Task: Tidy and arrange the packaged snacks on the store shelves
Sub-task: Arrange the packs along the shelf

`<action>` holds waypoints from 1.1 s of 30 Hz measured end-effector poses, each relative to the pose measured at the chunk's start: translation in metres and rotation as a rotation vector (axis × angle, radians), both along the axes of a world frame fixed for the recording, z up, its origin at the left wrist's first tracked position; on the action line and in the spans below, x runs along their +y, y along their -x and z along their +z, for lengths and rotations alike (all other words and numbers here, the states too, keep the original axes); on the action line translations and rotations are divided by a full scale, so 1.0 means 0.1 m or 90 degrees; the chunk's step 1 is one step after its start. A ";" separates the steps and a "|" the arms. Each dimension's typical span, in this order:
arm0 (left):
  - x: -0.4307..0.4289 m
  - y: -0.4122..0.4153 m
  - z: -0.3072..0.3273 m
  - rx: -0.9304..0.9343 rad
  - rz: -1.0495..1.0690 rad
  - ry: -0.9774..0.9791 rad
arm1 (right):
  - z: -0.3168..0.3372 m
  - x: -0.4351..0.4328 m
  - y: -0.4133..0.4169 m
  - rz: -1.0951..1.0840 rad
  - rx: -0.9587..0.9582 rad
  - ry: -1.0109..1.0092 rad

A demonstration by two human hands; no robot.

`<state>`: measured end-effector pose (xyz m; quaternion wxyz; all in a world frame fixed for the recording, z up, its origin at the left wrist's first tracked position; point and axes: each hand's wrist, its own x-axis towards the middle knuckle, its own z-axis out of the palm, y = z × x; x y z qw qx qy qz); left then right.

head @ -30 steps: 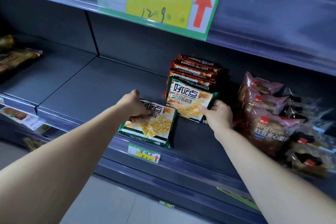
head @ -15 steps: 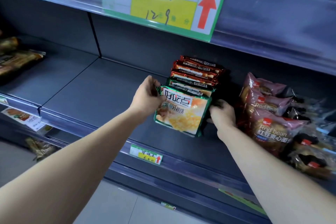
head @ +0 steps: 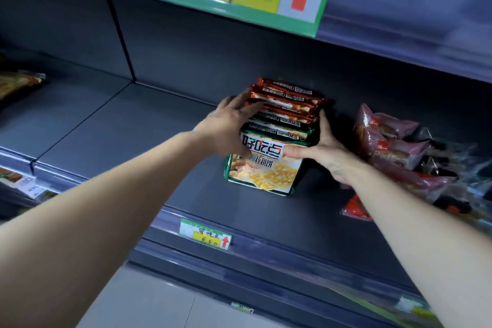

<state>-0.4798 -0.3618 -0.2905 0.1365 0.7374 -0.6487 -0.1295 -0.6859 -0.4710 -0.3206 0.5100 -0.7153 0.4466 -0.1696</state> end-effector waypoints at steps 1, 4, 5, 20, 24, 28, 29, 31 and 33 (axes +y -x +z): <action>-0.04 -0.01 0.03 -0.017 -0.024 -0.027 | 0.07 -0.05 -0.01 0.022 0.028 0.014; -0.10 0.00 0.06 -0.039 -0.049 -0.050 | 0.26 -0.18 -0.05 0.079 0.076 0.056; -0.11 0.01 0.06 -0.047 -0.050 -0.045 | 0.32 -0.19 -0.07 0.096 0.115 0.081; 0.11 -0.28 0.06 -0.106 -0.012 -0.032 | 0.34 -0.12 -0.54 0.154 0.243 0.211; 0.15 -0.34 0.05 -0.104 0.001 -0.032 | 0.36 -0.08 -0.63 0.162 0.247 0.212; 0.13 -0.37 0.04 -0.113 0.002 -0.032 | 0.38 -0.07 -0.66 0.159 0.256 0.207; 0.12 -0.37 0.03 -0.118 0.004 -0.032 | 0.38 -0.07 -0.66 0.159 0.259 0.207; 0.11 -0.38 0.01 -0.129 0.005 -0.030 | 0.38 -0.06 -0.67 0.156 0.264 0.206; 0.11 -0.37 -0.01 -0.135 0.005 -0.032 | 0.39 -0.06 -0.68 0.152 0.272 0.202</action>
